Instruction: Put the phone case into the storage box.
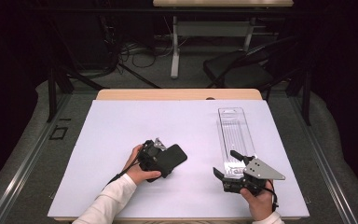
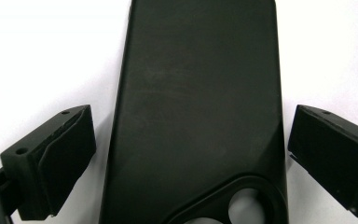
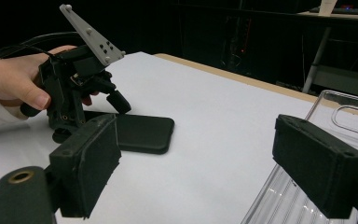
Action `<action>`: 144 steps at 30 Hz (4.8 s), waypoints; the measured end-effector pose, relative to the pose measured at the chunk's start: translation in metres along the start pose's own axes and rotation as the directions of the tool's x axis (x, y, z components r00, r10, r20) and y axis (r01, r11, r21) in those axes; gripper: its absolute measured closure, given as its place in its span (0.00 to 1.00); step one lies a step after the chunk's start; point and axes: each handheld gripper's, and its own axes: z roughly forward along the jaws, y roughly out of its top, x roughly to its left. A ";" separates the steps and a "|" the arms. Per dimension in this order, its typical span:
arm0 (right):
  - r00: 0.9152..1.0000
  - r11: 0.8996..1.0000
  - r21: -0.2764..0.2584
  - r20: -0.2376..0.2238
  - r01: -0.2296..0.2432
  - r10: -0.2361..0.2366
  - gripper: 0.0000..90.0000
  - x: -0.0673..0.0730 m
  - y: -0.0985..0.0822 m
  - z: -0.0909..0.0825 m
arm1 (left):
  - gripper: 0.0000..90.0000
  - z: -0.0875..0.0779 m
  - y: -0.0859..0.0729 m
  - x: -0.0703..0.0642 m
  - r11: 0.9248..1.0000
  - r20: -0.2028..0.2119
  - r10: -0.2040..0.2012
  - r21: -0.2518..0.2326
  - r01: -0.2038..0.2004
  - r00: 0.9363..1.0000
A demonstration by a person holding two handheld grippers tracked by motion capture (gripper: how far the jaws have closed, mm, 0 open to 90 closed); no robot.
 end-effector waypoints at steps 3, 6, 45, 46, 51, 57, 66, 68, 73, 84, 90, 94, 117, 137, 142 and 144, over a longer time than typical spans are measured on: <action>1.000 1.000 0.002 0.000 0.002 -0.002 0.15 0.000 0.000 0.000 | 0.01 0.001 0.000 -0.001 1.000 -0.011 0.004 -0.002 -0.004 1.000; 1.000 1.000 -0.002 0.000 -0.001 0.001 0.15 0.000 0.000 0.000 | 0.02 0.001 0.000 -0.002 1.000 -0.016 0.005 -0.002 -0.005 1.000; 1.000 1.000 -0.002 -0.001 -0.003 0.003 0.15 0.000 -0.001 0.001 | 0.14 -0.003 0.000 -0.004 1.000 -0.011 0.017 -0.012 -0.017 1.000; 1.000 1.000 -0.002 -0.001 -0.004 0.004 0.15 0.000 -0.001 0.001 | 0.15 -0.003 0.000 -0.004 1.000 -0.011 0.016 -0.012 -0.016 1.000; 1.000 1.000 -0.001 -0.001 -0.002 0.002 0.15 -0.001 0.000 0.000 | 0.15 -0.004 0.000 -0.003 1.000 -0.007 0.010 -0.007 -0.010 1.000; 1.000 1.000 -0.002 -0.001 -0.001 0.001 0.15 0.000 0.000 0.000 | 0.15 -0.009 0.000 0.001 1.000 -0.005 -0.003 -0.011 0.003 1.000; 1.000 1.000 -0.001 -0.002 0.001 -0.001 0.15 0.000 0.000 0.000 | 0.15 -0.020 0.002 0.001 1.000 0.001 -0.015 -0.011 0.015 1.000; 1.000 1.000 -0.003 -0.001 -0.001 0.001 0.15 0.000 0.000 0.000 | 0.15 -0.023 0.002 0.001 1.000 0.001 -0.018 -0.013 0.018 1.000; 1.000 1.000 -0.001 0.000 -0.001 0.001 0.15 -0.001 0.000 0.000 | 0.15 -0.032 0.002 0.003 0.999 -0.002 -0.038 -0.032 0.038 0.999; 1.000 1.000 0.001 -0.003 0.002 -0.002 0.15 0.000 0.000 0.000 | 0.15 -0.050 -0.002 0.005 0.999 -0.007 -0.046 -0.018 0.046 0.999; 1.000 1.000 -0.002 -0.006 0.000 0.000 0.15 0.000 -0.001 0.000 | 0.15 -0.059 -0.001 0.004 0.999 -0.013 -0.035 -0.015 0.035 0.999; 1.000 1.000 0.003 -0.006 0.000 0.000 0.15 0.000 -0.001 0.000 | 0.15 -0.065 0.000 0.002 0.999 -0.005 -0.041 -0.016 0.041 0.999; 1.000 1.000 -0.003 -0.002 0.003 -0.003 0.15 0.002 0.001 0.002 | 0.16 -0.093 0.048 -0.032 0.998 0.050 0.044 -0.047 -0.041 0.998; 0.999 0.999 0.018 -0.024 0.050 -0.049 0.16 0.008 0.006 0.008 | 0.16 -0.097 0.044 -0.036 0.997 0.073 0.064 -0.049 -0.061 0.995; 0.996 0.994 0.075 -0.036 0.085 -0.082 0.16 0.011 0.008 0.014 | 0.16 -0.098 0.042 -0.034 0.997 0.071 0.055 -0.055 -0.051 0.996; 0.995 0.991 0.090 -0.040 0.098 -0.094 0.16 0.012 0.010 0.015 | 0.16 -0.100 0.041 -0.033 0.997 0.066 0.057 -0.059 -0.053 0.996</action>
